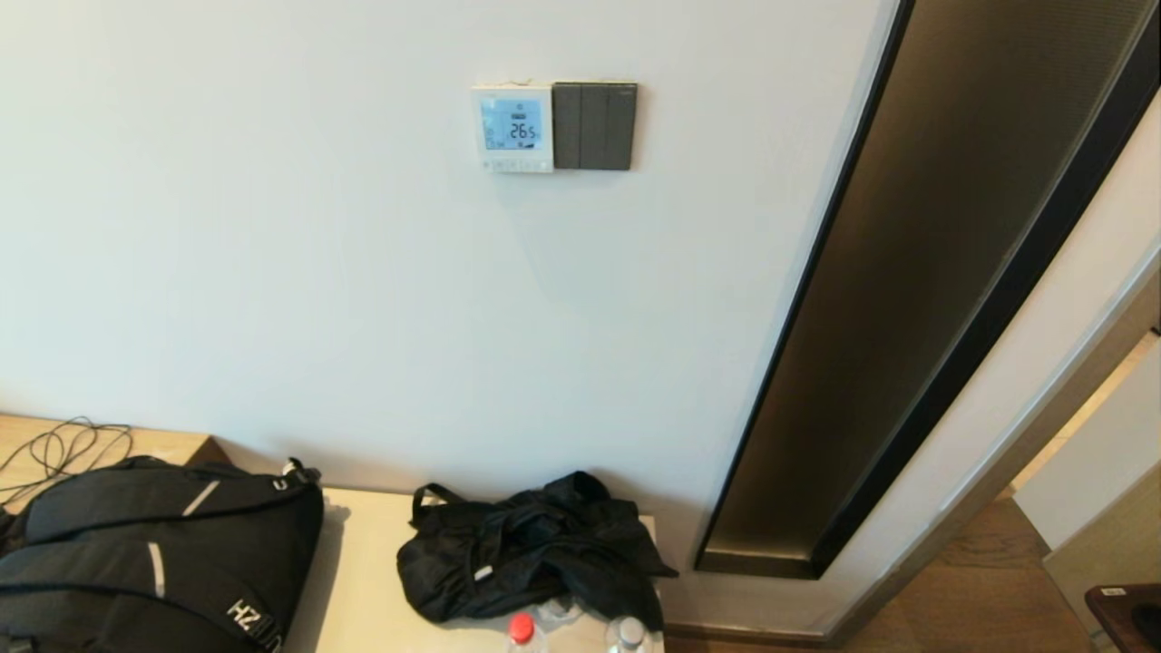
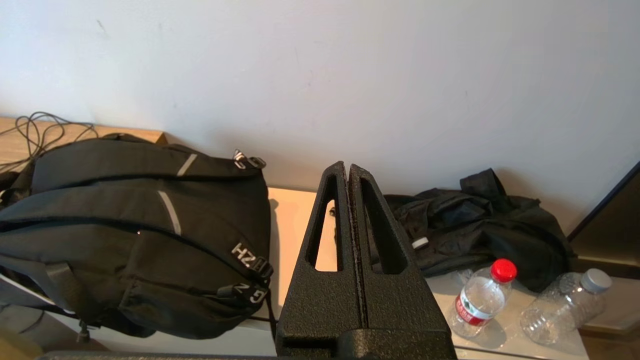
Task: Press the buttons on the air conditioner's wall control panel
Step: Turn off the central air conditioner
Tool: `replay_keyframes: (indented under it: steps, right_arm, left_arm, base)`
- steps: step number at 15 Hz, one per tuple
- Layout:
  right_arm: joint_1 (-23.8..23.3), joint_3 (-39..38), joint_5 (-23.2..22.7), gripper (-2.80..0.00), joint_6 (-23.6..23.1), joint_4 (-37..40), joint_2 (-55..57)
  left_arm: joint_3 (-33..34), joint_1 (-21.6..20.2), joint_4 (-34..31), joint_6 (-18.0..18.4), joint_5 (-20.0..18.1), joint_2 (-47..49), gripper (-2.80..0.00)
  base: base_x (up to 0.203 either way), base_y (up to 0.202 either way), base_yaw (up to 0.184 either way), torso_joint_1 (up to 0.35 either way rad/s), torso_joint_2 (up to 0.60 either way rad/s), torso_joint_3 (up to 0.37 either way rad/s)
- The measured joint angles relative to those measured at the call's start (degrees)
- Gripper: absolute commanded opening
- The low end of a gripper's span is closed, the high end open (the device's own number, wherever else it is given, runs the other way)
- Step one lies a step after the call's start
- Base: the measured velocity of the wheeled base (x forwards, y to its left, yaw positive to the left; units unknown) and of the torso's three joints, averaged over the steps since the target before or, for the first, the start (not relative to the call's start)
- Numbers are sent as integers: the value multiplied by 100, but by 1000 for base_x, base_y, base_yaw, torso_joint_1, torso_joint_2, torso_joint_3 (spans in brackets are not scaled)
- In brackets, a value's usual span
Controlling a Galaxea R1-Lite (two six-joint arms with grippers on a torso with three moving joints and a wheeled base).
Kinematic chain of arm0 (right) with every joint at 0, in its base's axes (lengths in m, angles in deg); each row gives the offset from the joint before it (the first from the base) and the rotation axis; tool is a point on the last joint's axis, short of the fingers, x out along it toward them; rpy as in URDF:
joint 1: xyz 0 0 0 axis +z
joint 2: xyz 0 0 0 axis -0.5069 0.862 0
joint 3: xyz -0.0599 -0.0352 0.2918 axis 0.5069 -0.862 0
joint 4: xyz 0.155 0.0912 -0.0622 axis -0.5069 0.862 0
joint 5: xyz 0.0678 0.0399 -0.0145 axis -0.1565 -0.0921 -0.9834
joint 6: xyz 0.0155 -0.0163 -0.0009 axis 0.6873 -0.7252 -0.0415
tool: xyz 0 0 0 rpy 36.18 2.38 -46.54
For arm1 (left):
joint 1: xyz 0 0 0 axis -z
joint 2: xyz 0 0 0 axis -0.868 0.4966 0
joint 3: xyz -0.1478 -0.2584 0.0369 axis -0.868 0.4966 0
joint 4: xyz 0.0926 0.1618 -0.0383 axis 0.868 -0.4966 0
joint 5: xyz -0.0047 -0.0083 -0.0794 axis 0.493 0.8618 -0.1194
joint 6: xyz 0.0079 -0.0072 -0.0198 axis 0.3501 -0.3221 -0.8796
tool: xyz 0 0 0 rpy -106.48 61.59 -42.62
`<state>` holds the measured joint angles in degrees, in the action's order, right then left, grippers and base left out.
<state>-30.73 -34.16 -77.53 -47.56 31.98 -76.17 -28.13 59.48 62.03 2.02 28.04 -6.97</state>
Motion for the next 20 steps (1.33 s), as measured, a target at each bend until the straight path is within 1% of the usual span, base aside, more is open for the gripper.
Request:
replay_keyframes:
  steps: [5, 20]
  right_arm:
    - [0, 0, 4, -280, 0, 0, 0]
    - [0, 0, 4, -280, 2, 0, 0]
  left_arm:
    - [11, 28, 11, -92, 3, -2, -280]
    - [13, 33, 5, -119, 1, -2, -280]
  base:
    - [0, 0, 0, 0, 0, 0]
    - [0, 0, 0, 0, 0, 0]
